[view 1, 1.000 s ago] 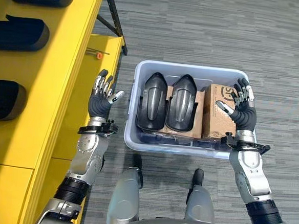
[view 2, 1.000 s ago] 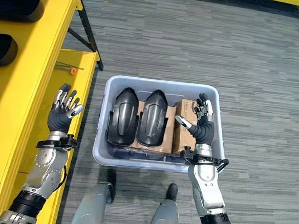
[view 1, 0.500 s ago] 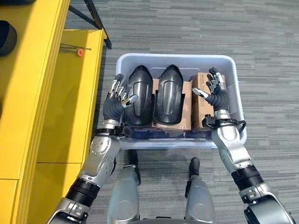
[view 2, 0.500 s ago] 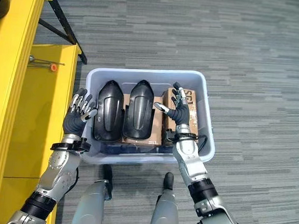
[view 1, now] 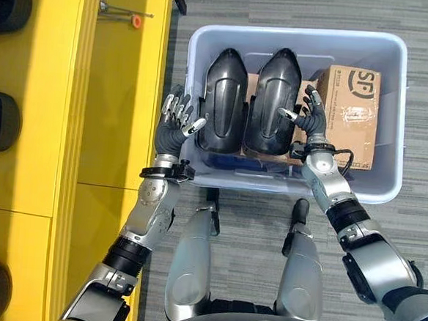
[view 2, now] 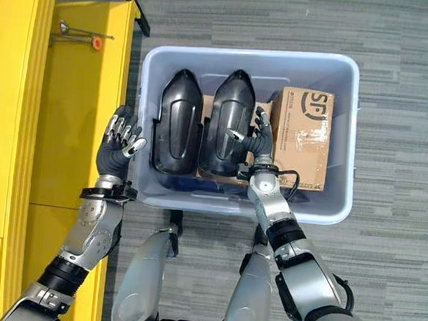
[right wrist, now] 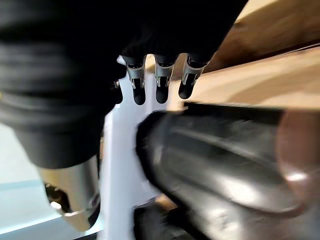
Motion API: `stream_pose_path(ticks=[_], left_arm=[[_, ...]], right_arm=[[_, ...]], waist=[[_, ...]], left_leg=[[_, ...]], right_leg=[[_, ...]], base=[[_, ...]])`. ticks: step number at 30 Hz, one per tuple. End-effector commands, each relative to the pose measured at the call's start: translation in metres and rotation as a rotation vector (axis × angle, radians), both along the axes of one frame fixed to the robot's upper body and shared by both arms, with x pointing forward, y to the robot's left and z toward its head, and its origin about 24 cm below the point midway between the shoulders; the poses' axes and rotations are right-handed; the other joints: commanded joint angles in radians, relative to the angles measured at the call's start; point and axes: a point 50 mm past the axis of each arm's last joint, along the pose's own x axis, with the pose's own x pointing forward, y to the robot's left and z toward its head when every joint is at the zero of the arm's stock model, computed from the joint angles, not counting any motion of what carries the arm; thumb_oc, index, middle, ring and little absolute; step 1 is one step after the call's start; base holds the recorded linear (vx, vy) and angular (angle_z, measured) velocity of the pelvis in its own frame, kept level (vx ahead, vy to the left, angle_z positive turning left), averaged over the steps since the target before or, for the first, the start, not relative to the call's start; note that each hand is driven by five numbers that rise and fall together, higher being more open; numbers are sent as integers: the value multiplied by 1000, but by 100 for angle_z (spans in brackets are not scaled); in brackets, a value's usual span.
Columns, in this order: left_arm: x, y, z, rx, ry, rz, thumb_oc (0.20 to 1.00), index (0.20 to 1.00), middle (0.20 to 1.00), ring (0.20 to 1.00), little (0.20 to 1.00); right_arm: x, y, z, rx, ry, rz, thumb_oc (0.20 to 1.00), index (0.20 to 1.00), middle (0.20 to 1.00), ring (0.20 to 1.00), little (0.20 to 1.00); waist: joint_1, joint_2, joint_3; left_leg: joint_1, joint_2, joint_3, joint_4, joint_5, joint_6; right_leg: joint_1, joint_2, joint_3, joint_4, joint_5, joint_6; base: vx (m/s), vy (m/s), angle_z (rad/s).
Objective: Move parts from the plastic box to the shelf.
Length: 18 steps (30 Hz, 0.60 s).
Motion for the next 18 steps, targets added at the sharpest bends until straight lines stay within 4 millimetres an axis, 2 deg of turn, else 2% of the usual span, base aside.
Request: stream_pose_path(ticks=[1,9,18], left_arm=[[-6,0,20,-8,-116,-1,1000,1000,1000,1000,1000],[-6,1,19,-5,-119,11,1000,1000,1000,1000,1000],[-6,0,19,-5,-116,13,1000,1000,1000,1000,1000]], right_arm=[[0,3,21,51,-105,-11,1000,1000,1000,1000,1000],[0,-1,3,1,-28,-41,1000,1000,1000,1000,1000],[0,-8,-1,-19,-12,-74,1000,1000,1000,1000,1000]], waist=[[16,-7,-24],[9,4,-10],[3,8,-3]], left_leg=[[23,93,-51,76,-77,-54],[6,85,-48,73,-73,-52],[-9,76,-41,69,-71,-51]], right_leg=[[41,-54,-9,-22,65,-16],[20,-57,-6,-21,71,-17],[5,-59,-2,-31,82,-15]], base=[[0,0,0],[0,2,0],[0,0,-1]])
